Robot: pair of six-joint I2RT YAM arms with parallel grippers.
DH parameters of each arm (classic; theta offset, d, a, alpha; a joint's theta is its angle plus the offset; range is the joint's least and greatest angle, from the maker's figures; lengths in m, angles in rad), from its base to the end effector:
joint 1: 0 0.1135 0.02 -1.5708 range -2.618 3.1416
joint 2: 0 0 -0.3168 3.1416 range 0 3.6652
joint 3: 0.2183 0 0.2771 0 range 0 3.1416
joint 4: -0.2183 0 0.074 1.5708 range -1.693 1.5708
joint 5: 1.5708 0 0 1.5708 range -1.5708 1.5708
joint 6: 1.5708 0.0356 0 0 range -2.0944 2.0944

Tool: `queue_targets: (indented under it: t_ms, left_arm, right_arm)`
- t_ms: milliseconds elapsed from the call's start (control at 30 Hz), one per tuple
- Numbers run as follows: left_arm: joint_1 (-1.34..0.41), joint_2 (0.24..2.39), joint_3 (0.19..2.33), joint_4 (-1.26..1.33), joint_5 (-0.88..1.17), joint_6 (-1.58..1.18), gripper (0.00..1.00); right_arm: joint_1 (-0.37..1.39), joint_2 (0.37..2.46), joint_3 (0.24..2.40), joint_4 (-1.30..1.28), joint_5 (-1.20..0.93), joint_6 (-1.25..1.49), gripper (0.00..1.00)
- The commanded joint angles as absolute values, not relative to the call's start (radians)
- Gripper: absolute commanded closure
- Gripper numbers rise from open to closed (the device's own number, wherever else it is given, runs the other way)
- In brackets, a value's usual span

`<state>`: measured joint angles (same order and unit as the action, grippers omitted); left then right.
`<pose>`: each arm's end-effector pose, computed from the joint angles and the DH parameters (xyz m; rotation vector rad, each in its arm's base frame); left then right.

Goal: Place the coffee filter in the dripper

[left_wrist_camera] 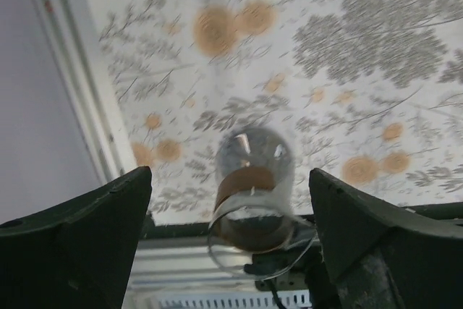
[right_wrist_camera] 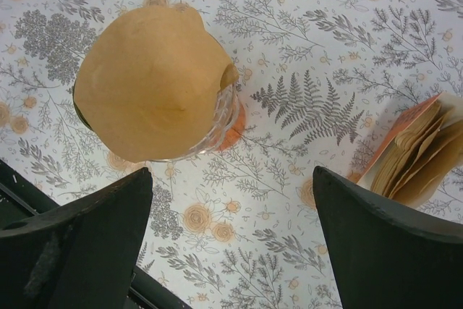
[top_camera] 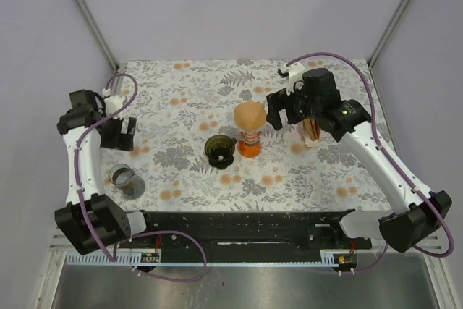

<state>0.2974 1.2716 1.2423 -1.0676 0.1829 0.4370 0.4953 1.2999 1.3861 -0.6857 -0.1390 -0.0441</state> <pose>0.2395 0.0666 0.3713 0.2420 2.6250 0.0029 0.2526 0.1421 0.4402 -0.6614 2.0905 0.4074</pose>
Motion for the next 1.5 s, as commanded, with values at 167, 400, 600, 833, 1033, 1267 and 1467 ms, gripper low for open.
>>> queue_targets:
  t_ms: [167, 400, 600, 833, 1033, 1267, 1467]
  left_arm:
    - [0.552, 1.171, 1.177, -1.124, 0.201, 0.670, 0.08]
    - [0.606, 1.154, 1.068, -1.065, 0.158, 0.703, 0.20]
    - [0.614, 1.155, 1.051, -1.100, 0.227, 0.729, 0.29]
    - [0.612, 1.212, 1.011, -1.101, 0.337, 0.718, 0.64]
    - [0.606, 1.224, 1.032, -1.097, 0.488, 0.672, 0.95]
    - [0.300, 1.201, 1.042, -0.918, 0.399, 0.499, 1.00]
    - [0.043, 1.322, 1.166, -0.841, 0.269, 0.413, 1.00]
  right_arm:
    - [0.491, 1.198, 1.359, -0.681, -0.089, -0.054, 0.00]
    - [0.491, 1.170, 1.351, -0.703, -0.091, -0.037, 0.01]
    - [0.491, 1.149, 1.344, -0.715, -0.078, -0.032, 0.01]
    - [0.491, 1.155, 1.339, -0.712, -0.078, -0.029, 0.01]
    - [0.492, 1.149, 1.333, -0.706, -0.078, -0.029, 0.01]
    - [0.492, 1.164, 1.333, -0.703, -0.086, -0.029, 0.01]
    - [0.492, 1.147, 1.315, -0.703, -0.074, -0.031, 0.00]
